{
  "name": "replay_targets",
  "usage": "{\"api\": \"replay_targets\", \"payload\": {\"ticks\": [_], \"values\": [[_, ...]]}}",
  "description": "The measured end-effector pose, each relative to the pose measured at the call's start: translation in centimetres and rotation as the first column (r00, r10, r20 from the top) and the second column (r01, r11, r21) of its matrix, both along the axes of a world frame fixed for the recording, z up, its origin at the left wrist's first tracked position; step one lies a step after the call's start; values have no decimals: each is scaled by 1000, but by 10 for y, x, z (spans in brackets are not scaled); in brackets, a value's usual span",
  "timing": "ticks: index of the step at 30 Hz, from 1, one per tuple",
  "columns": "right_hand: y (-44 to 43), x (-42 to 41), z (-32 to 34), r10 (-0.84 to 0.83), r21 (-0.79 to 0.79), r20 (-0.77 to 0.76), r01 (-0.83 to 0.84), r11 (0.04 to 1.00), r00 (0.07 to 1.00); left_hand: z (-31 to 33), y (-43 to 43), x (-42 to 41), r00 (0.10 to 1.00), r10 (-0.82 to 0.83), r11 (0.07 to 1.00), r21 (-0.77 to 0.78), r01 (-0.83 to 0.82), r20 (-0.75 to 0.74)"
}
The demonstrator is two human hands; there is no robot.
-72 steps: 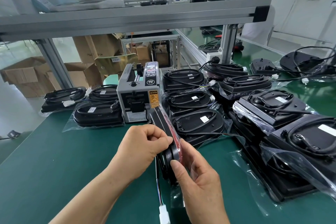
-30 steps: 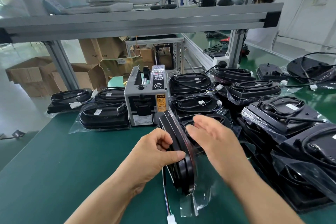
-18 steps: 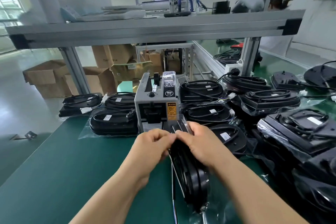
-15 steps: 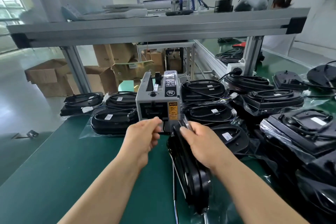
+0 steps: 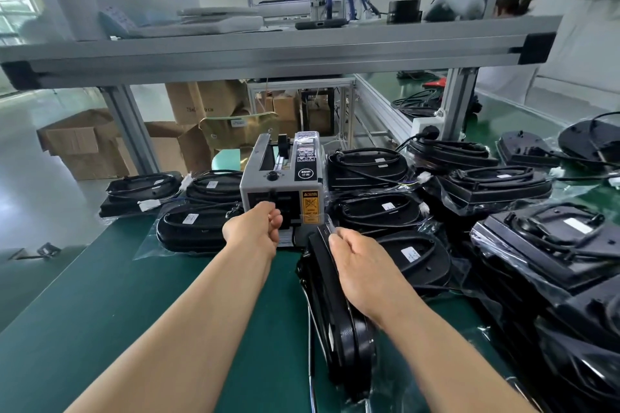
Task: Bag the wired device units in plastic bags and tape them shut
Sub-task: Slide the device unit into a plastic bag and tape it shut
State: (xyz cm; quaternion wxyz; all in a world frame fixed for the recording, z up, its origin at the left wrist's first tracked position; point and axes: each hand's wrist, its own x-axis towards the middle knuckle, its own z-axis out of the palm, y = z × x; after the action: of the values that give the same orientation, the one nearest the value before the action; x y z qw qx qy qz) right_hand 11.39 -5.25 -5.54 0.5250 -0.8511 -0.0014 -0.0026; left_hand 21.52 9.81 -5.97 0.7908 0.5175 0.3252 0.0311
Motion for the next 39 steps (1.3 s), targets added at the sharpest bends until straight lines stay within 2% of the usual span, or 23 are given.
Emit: {"api": "replay_targets", "payload": {"ticks": [4,7,10,12,13,16,21,31,39], "values": [[-1,0,-4,8,56,-1,-8,998,1000,3,-1,-12,995,11,1000,18,-13,100],[-3,-1,-4,46,129,-5,-45,991,999,10,5,-35,947,-256,966,88,243,193],[-4,0,-4,57,158,-34,-51,986,998,23,7,-58,769,-580,814,204,543,267],[-3,-1,-3,47,155,-40,-40,987,998,30,3,-66,680,-700,706,352,615,218],[-2,-2,-3,41,156,-46,-34,987,998,32,1,-67,667,-725,664,432,610,172],[0,-4,-2,32,187,-62,-20,982,998,35,-4,-62,675,-733,590,569,573,80],[0,-3,-3,25,177,-51,-15,984,998,34,-5,-53,683,-730,555,592,584,10],[1,0,-5,34,178,-50,-24,984,998,32,-4,-47,665,-746,540,570,620,-16],[0,1,-6,36,173,-41,-28,985,999,25,-7,-45,691,-721,591,556,584,40]]}}
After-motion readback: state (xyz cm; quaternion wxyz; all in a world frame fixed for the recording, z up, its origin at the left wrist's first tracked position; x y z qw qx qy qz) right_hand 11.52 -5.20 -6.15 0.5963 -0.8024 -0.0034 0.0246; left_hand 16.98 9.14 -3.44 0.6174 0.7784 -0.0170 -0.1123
